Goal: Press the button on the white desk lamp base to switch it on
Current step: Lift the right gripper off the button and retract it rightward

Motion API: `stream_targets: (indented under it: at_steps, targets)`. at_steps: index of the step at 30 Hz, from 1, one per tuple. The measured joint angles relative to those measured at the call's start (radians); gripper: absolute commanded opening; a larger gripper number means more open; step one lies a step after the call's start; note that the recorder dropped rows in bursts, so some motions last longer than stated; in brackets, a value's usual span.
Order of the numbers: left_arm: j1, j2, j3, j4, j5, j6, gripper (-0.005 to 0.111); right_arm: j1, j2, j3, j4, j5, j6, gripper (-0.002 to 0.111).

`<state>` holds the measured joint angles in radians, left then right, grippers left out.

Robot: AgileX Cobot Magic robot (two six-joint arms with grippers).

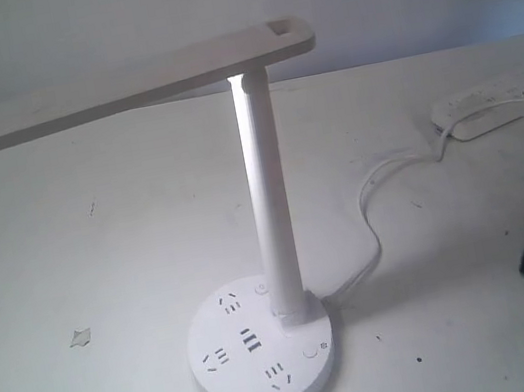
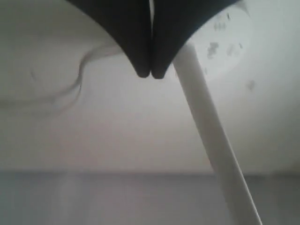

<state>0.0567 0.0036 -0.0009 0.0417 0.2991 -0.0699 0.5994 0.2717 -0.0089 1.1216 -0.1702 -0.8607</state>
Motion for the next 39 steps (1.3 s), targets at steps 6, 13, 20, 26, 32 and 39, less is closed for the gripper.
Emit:
stream_targets:
  at_steps: [6,13,20,26,32,39]
  targets:
    - [0.000,0.000,0.000,0.002,0.000,0.000,0.000,0.000,-0.267,0.005,-0.118,0.054,-0.042,0.000]
    - [0.000,0.000,0.000,0.004,0.000,0.000,0.000,0.000,-0.267,0.006,-0.137,0.114,-0.043,0.000]
    - [0.000,0.000,0.000,0.004,0.000,0.000,0.000,0.000,-0.267,0.006,-0.191,0.449,0.007,0.000]
    - [0.000,0.000,0.000,0.004,0.000,0.000,0.000,0.000,-0.267,0.006,-0.217,0.540,0.007,0.000]
    - [0.000,0.000,0.000,0.004,0.000,0.000,0.000,0.000,-0.267,0.006,-0.221,0.544,0.007,0.000]
    - [0.000,0.000,0.000,0.004,0.000,0.000,0.000,0.000,-0.267,0.006,-0.221,0.548,0.008,0.000]
